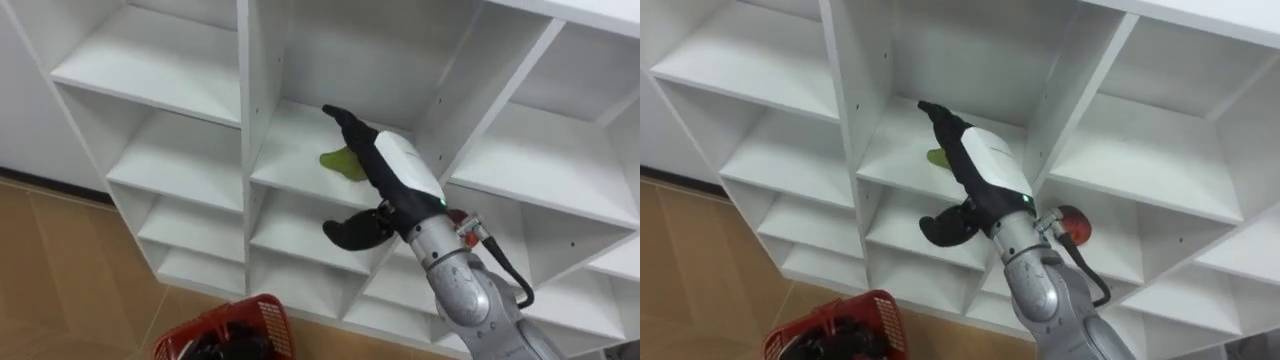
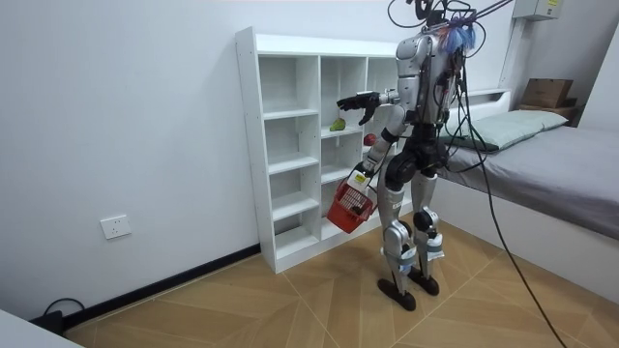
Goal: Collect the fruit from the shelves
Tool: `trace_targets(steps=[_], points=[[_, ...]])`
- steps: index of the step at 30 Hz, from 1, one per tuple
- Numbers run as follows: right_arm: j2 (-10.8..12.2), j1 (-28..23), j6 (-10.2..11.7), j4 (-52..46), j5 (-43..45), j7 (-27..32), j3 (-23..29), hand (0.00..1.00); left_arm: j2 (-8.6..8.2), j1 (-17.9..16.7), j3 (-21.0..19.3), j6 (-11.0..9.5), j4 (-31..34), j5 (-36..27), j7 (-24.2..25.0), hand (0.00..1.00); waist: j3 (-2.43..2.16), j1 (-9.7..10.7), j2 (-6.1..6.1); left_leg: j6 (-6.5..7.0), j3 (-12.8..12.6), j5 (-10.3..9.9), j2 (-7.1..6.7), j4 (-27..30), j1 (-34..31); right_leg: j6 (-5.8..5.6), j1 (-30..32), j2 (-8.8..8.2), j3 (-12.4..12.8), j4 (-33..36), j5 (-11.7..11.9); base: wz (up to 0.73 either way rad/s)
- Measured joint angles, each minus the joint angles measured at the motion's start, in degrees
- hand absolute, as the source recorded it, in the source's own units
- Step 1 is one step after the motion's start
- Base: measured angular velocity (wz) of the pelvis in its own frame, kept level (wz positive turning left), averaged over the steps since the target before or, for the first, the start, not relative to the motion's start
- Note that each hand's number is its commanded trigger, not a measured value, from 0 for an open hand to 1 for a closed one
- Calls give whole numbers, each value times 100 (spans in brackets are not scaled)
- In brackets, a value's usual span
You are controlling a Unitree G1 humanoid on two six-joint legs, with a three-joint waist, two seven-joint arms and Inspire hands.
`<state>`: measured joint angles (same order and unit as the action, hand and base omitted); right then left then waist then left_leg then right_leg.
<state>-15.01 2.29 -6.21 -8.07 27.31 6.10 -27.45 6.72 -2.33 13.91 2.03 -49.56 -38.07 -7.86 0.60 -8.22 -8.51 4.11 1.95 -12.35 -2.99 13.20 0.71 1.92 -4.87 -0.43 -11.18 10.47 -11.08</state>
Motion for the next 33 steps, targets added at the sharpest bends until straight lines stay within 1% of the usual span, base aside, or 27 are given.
trace_targets(steps=[3, 7, 9, 10, 13, 14, 15, 16, 18, 19, 20, 22, 23, 25, 26, 28, 29, 30, 31, 33], points=[[-2, 3, 0, 2, -4, 76, 6, 0, 45, -6, -95, 6, 9, 70, 10, 100, 10, -2, 13, 0, 28, 0, 1, 10, -3, 0, -10, 3, -20, 1, 0, 5], [-2, 18, 0, 4, -30, 79, 97, 0, 7, -36, -299, 5, 13, 377, 59, 100, 36, -17, 33, 0, 33, 0, 2, 24, 6, -1, -34, 3, -57, 1, 0, 0], [-6, 18, 0, 6, -179, 74, 243, 0, -2, -58, -437, 5, 17, 511, 81, 100, 57, -18, 16, 0, 48, 0, 3, 35, -5, -1, -34, -1, -157, 12, -1, 0], [-10, 20, -1, 12, -265, 73, 284, 0, -3, -61, -449, 5, 17, 511, 81, 100, 61, -19, 8, 0, 53, -1, 3, 33, -6, -1, -34, -3, -176, 15, -1, 4], [-16, 119, -25, 157, -525, 81, 445, 0, 7, -67, -477, 7, 17, 508, 80, 100, 93, -27, -55, -1, 82, -1, 0, 32, -10, -1, -64, -9, -311, 15, -1, 6], [-18, 120, -30, 238, -691, 129, 472, 0, 12, -84, -473, 15, 20, 507, 81, 100, 76, -8, -87, -1, 134, -1, -6, 51, 0, -1, -99, -12, -353, 15, 0, 22], [-21, 119, -86, 309, -735, 148, 479, 0, 20, -92, -475, 22, 25, 510, 98, 100, 52, 8, -121, -2, 187, -1, -13, 63, 3, -1, -123, -14, -385, 19, -1, 23], [-21, 119, -97, 346, -735, 148, 495, 0, 24, -92, -481, 23, 30, 510, 114, 100, 41, 5, -141, -2, 197, -1, -15, 63, 5, -1, -128, -14, -393, 18, -1, 20], [-18, 121, -92, 555, -916, 193, 606, 0, 47, -132, -493, 26, 40, 517, 184, 100, 49, -13, -183, -1, 298, -2, -43, 74, 94, -3, -240, -21, -389, 11, -2, 21], [-19, 122, -94, 625, -967, 207, 641, 0, 51, -150, -495, 26, 41, 535, 194, 100, 47, -8, -187, 1, 322, -3, -50, 77, 107, -5, -271, -26, -385, 15, -3, 25], [-21, 126, -92, 745, -1139, 250, 728, 0, 56, -158, -515, 26, 42, 654, 207, 100, 38, -1, -219, 4, 345, -4, -67, 82, 129, -27, -299, -40, -397, 15, -16, 17], [-18, 228, -95, 1012, -1434, 306, 834, 0, 91, -188, -519, 30, 72, 729, 207, 100, 53, -17, -267, 11, 400, -8, -84, 83, 136, -37, -327, -53, -506, 22, -22, 16], [-18, 293, -117, 1178, -1597, 359, 886, 0, 125, -257, -533, 44, 160, 791, 207, 100, 58, -20, -301, 12, 447, -9, -92, 84, 125, -38, -330, -60, -633, 29, -22, 17], [-14, 372, -151, 1262, -1635, 430, 882, 0, 164, -326, -554, 56, 261, 893, 204, 100, 37, -27, -395, 13, 475, -9, -94, 103, 93, -38, -320, -62, -712, 25, -22, 14], [-12, 446, -150, 1356, -1689, 482, 882, 0, 177, -389, -575, 69, 333, 891, 203, 100, 37, -28, -406, 13, 525, -9, -100, 128, 86, -38, -334, -63, -769, 24, -22, 19], [-15, 545, -152, 1509, -1850, 600, 913, 0, 193, -495, -576, 75, 485, 890, 202, 100, 8, -25, -454, 12, 597, -9, -112, 174, 77, -38, -340, -64, -768, 26, -23, 22], [-23, 627, -152, 1604, -1998, 678, 932, 0, 211, -507, -576, 123, 562, 898, 203, 100, 14, -34, -473, 12, 626, -9, -118, 209, 40, -39, -329, -59, -740, 22, -23, 13], [-24, 692, -162, 1669, -2142, 734, 945, 0, 225, -512, -580, 176, 636, 898, 205, 100, 6, -94, -512, 12, 634, -9, -124, 231, 4, -40, -313, -57, -689, 16, -24, 9], [-24, 733, -168, 1714, -2258, 764, 946, 0, 224, -511, -582, 180, 652, 898, 205, 100, 12, -127, -522, 12, 632, -9, -126, 230, 1, -45, -307, -57, -653, 14, -27, 0], [-28, 913, -238, 2005, -2713, 795, 951, 0, 217, -497, -591, 188, 652, 899, 205, 100, 48, -182, -551, 12, 635, -9, -132, 234, -15, -51, -293, -58, -627, 12, -31, 0]])
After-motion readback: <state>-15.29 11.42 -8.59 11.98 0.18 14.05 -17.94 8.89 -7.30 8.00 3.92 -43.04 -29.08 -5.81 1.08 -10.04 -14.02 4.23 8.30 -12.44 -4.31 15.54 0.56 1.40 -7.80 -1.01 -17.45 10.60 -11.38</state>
